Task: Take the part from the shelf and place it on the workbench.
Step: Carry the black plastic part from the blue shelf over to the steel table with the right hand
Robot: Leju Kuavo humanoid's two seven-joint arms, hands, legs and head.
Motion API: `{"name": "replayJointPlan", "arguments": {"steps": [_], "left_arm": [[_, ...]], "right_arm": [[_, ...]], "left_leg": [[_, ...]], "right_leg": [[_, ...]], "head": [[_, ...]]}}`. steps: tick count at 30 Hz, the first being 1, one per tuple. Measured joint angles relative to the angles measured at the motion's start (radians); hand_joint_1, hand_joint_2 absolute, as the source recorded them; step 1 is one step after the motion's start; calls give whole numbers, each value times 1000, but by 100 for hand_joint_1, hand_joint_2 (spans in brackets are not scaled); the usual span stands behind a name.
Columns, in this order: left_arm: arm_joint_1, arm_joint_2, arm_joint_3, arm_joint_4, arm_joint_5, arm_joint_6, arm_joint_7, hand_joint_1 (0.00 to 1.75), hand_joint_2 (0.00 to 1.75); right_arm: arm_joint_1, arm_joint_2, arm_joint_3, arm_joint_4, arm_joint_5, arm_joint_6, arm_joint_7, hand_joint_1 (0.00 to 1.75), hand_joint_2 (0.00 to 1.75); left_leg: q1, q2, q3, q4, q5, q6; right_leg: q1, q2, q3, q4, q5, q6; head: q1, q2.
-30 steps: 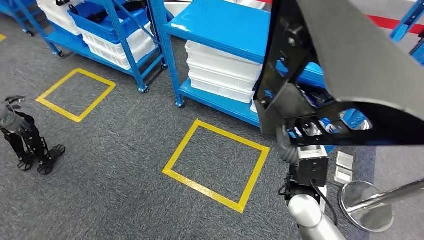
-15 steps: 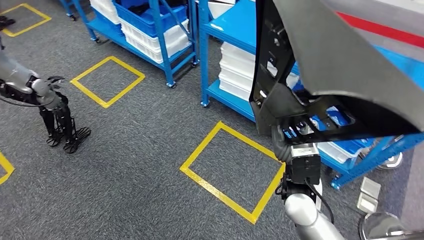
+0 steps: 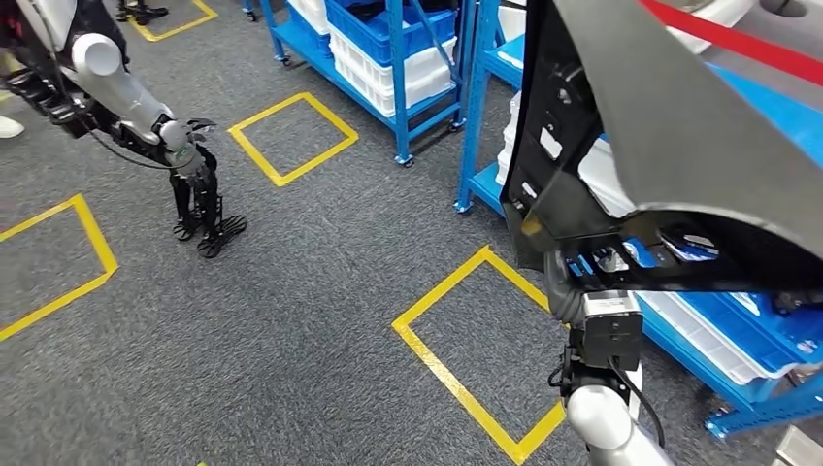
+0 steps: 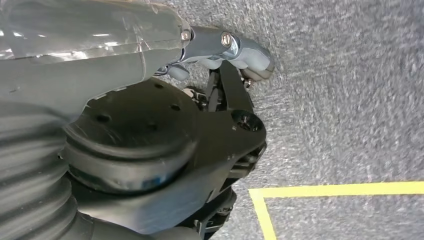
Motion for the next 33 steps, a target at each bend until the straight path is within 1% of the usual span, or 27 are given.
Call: {"name": "replayJointPlan", "arguments": {"steps": [2, 3, 4, 5, 6, 7, 9, 10, 11, 13, 14, 16, 17, 18, 19, 20, 21, 22, 24, 25, 26, 27, 28, 29, 30, 32, 33], "left_arm": [[-1, 0, 0, 0, 1, 4, 2, 0, 175], [-1, 0, 0, 0, 1, 6, 2, 0, 175], [-1, 0, 0, 0, 2, 6, 2, 0, 175], [0, 0, 0, 0, 2, 6, 2, 0, 175], [0, 0, 0, 0, 2, 6, 1, 0, 175], [0, 0, 1, 0, 2, 7, 1, 0, 175], [-1, 1, 1, 0, 2, 7, -1, 0, 175], [-1, 1, 1, 0, 3, 7, -2, 0, 175], [-1, 1, 1, 0, 2, 7, -2, 0, 175], [1, 2, 1, 1, 3, 7, -3, 0, 175], [2, 3, 1, 1, 3, 7, -3, 0, 175], [1, 3, 2, 1, 4, 8, -3, 0, 175], [-1, 3, 2, 1, 4, 8, -3, 0, 175], [-2, 3, 2, 1, 4, 8, -3, 0, 175], [-2, 3, 2, 1, 4, 8, -3, 0, 175], [-2, 3, 2, 1, 4, 8, -3, 0, 175], [-2, 3, 2, 1, 5, 8, -3, 0, 175], [-2, 3, 2, 1, 5, 9, -2, 0, 175], [-3, 3, 2, 2, 5, 9, -2, 0, 175], [-4, 3, 2, 2, 5, 10, -2, 0, 175], [-4, 4, 2, 3, 5, 9, -2, 0, 175], [-4, 4, 2, 4, 5, 9, -2, 0, 175], [-2, 5, 2, 5, 5, 8, -2, 0, 175], [0, 5, 2, 5, 4, 8, -2, 0, 175], [0, 6, 2, 6, 4, 8, -2, 0, 175], [-2, 7, 2, 7, 3, 8, -1, 0, 175], [-3, 7, 2, 7, 2, 7, 0, 0, 175]], "right_arm": [[1, -1, 0, 0, -5, 0, -2, 175, 175], [2, -1, 0, 0, -7, 0, -3, 175, 175], [2, -2, 1, 0, -9, 0, -3, 175, 175], [2, -3, 1, 0, -11, 0, -4, 175, 175], [2, -3, 1, 0, -13, 0, -5, 175, 175], [2, -3, 1, 0, -15, -1, -6, 175, 175], [1, -4, 2, 0, -18, -1, -7, 175, 175], [1, -5, 2, 0, -20, -2, -7, 175, 175], [1, -5, 2, 0, -21, -2, -8, 175, 175], [1, -6, 4, 0, -23, -2, -8, 175, 175], [0, -7, 5, 0, -23, -2, -9, 175, 175], [0, -8, 6, -1, -24, -2, -12, 175, 175], [1, -10, 6, -1, -24, -2, -14, 175, 175], [3, -11, 7, -1, -25, -2, -15, 175, 175], [6, -12, 7, -1, -25, -2, -15, 175, 175], [9, -13, 7, -1, -25, -2, -15, 175, 175], [10, -14, 8, -1, -26, -2, -15, 175, 175], [10, -14, 8, -1, -26, -2, -15, 175, 175], [11, -14, 9, -1, -25, -2, -15, 175, 175], [13, -14, 10, -2, -25, -2, -14, 175, 175], [16, -15, 10, -2, -25, -3, -13, 175, 175], [19, -16, 10, -3, -25, -3, -12, 175, 175], [21, -16, 11, -3, -25, -4, -12, 175, 175], [22, -16, 11, -4, -25, -4, -11, 175, 175], [22, -16, 11, -5, -24, -4, -12, 175, 175], [25, -16, 11, -7, -23, -4, -13, 175, 175], [27, -16, 11, -8, -22, -4, -14, 175, 175]], "left_leg": [[-5, 66, -51, 112, -54, -6], [-4, 79, -83, 175, -80, -8], [-4, 84, -105, 220, -93, -7], [-4, 86, -111, 232, -89, -5], [-6, 88, -97, 207, -68, 0], [-9, 95, -65, 148, -36, 8], [-22, 136, 0, 22, 9, 26], [-29, 151, 18, -14, 17, 34], [-34, 159, 23, -29, 16, 39], [-34, 136, 26, -39, 20, 46], [-31, 126, 31, -49, 23, 50], [-22, 105, 43, -69, 31, 58], [-21, 95, 45, -72, 32, 60], [-21, 83, 45, -72, 32, 61], [-20, 69, 45, -71, 32, 61], [-18, 55, 45, -69, 31, 61], [-17, 40, 45, -66, 29, 58], [-13, 25, 45, -60, 26, 54], [-8, -4, 36, -41, 16, 41], [-6, -18, 28, -32, 14, 33], [-5, -30, 19, -26, 14, 27], [-4, -42, 12, -23, 17, 21], [-2, -53, 9, -25, 19, 15], [-3, -45, 6, -20, 17, 10], [-4, -21, -2, 0, 7, 6], [-8, 48, -44, 92, -36, 0], [-8, 70, -75, 156, -61, -1]], "right_leg": [[5, -30, 4, -2, -2, -10], [8, -46, 5, -2, -4, -14], [11, -62, 7, -2, -7, -17], [14, -77, 9, -2, -9, -18], [17, -91, 13, -2, -12, -19], [19, -104, 18, -2, -16, -20], [24, -128, 28, -2, -25, -17], [25, -138, 32, -3, -29, -14], [26, -147, 35, -4, -32, -10], [26, -162, 43, -9, -36, -2], [25, -151, 47, -6, -44, 2], [21, -98, 27, 50, -82, 8], [19, -68, -1, 109, -111, 9], [18, -51, -37, 176, -138, 11], [17, -43, -70, 230, -151, 14], [15, -40, -89, 254, -145, 16], [13, -38, -91, 240, -119, 19], [9, -31, -74, 187, -76, 23], [-3, 21, -33, 73, -19, 33], [-7, 46, -22, 39, -9, 33], [-7, 63, -20, 32, -14, 30], [-5, 62, -21, 29, -14, 24], [-5, 48, -22, 31, -13, 16], [-4, 34, -19, 28, -12, 10], [-4, 20, -16, 25, -11, 4], [1, -11, -7, 19, -11, -5], [5, -28, -4, 18, -13, -9]], "head": [[-15, 0], [-18, 0], [-19, 0], [-21, 0], [-22, 0], [-23, 0], [-23, 0], [-23, 0], [-23, 0], [-23, 0], [-23, 0], [-21, 0], [-17, 0], [-14, 0], [-10, 0], [-7, 0], [-6, 0], [-4, 0], [3, 0], [6, 0], [8, 0], [8, 0], [6, 0], [3, 0], [-3, 0], [-19, 0], [-25, 0]]}}
